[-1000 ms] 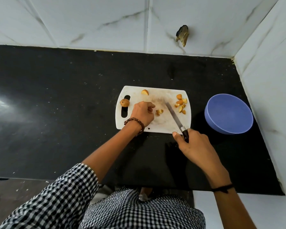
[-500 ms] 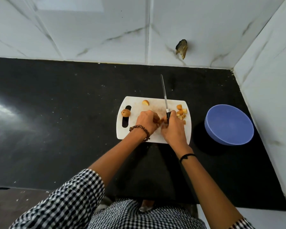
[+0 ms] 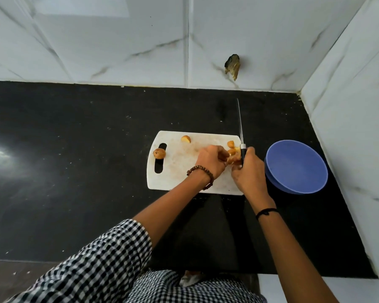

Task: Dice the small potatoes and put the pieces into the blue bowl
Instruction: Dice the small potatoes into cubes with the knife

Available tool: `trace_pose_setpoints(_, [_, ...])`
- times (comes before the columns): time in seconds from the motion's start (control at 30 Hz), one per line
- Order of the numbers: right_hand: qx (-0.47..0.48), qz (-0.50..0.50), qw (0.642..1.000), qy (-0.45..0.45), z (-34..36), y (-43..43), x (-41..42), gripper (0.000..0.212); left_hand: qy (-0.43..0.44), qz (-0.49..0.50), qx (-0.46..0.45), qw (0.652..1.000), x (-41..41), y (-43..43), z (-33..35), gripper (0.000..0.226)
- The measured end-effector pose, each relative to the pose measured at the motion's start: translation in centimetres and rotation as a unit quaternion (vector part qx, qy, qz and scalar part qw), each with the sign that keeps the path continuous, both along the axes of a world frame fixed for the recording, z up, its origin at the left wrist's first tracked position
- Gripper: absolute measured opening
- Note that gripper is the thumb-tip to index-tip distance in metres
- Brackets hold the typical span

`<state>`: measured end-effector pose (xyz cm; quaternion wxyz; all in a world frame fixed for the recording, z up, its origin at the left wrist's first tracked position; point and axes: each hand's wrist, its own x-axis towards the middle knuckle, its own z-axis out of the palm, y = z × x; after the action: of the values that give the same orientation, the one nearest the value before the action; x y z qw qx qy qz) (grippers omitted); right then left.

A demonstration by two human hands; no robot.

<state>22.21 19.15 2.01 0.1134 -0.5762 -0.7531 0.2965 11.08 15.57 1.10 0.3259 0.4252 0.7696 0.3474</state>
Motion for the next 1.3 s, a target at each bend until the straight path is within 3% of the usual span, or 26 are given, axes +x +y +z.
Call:
trace_pose_setpoints(0.3, [0.023, 0.040, 0.999, 0.012, -0.4, -1.2, -1.7, 0.046, 0.078, -0.004, 0.013, 0.997, -1.9, -1.5, -0.2, 0.021])
trace_pose_setpoints(0.47, [0.046, 0.079, 0.996, 0.011, -0.6, -1.3, -4.5, 0.022, 0.258, 0.008, 0.022, 0.966, -5.7, -2.6, -0.7, 0.034])
trace_pose_setpoints(0.6, [0.032, 0.091, 0.995, -0.020, -0.3, -1.2, -6.5, 0.024, 0.335, -0.046, -0.019, 0.941, -9.0, -2.4, -1.5, 0.047])
trace_pose_setpoints(0.93, [-0.010, 0.073, 0.997, 0.014, -1.2, -1.4, -7.2, 0.027, 0.349, -0.065, -0.028, 0.934, -10.6, -0.8, -1.7, 0.029])
trace_pose_setpoints(1.3, [-0.107, -0.005, 0.989, 0.105, -1.0, -5.3, -2.1, 0.030, 0.189, -0.015, 0.060, 0.980, -5.1, -5.9, -3.6, 0.025])
